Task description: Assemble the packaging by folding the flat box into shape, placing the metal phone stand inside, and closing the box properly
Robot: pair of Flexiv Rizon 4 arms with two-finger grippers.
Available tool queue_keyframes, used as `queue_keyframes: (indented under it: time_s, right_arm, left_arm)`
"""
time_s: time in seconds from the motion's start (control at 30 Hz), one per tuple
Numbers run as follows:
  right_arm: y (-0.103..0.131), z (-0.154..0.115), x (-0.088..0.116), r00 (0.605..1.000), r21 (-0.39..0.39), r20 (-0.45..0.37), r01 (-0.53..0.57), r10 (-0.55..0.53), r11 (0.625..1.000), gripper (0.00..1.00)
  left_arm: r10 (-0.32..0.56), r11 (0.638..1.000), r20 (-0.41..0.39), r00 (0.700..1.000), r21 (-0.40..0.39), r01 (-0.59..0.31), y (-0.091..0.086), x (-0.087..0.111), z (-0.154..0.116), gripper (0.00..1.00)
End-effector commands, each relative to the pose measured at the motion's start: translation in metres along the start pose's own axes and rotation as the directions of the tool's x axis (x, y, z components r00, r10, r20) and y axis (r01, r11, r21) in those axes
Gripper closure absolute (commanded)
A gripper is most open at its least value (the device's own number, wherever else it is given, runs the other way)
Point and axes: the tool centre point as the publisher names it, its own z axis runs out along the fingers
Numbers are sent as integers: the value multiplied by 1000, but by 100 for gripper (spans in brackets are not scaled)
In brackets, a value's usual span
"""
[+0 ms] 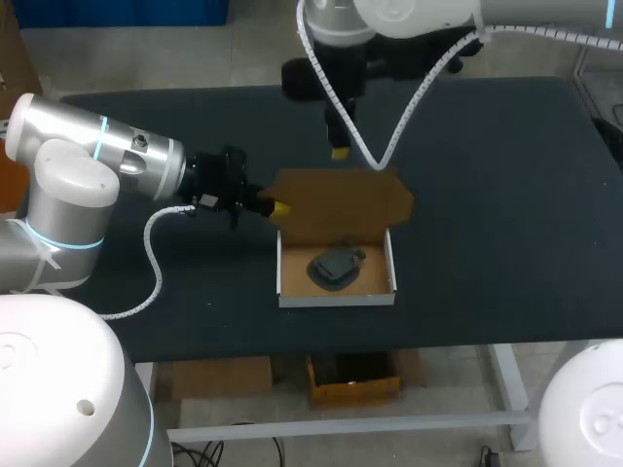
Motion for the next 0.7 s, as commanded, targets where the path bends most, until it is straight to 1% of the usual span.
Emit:
queue_keyframes:
  time_s: [0.03,0.1,0.3,0.4,0.7]
  right_arm:
    - [-5,4,11,1000,-12,26,1,-1,1000,59]
    - [-6,5,13,1000,-12,25,0,1,1000,62]
    - [-8,6,18,1000,-13,25,-4,4,1000,65]
    - [-7,6,21,1000,-12,25,-3,4,1000,69]
    - [-2,7,28,1000,-4,29,2,-2,1000,69]
  left_arm:
    - [1,1000,0,1000,2,-1,1,0,0,100]
    - [1,1000,0,1000,2,-1,1,0,0,100]
    - [1,1000,0,1000,2,-1,1,0,0,100]
    - [1,1000,0,1000,2,-1,1,0,0,100]
    - [1,1000,0,1000,2,-1,1,0,0,100]
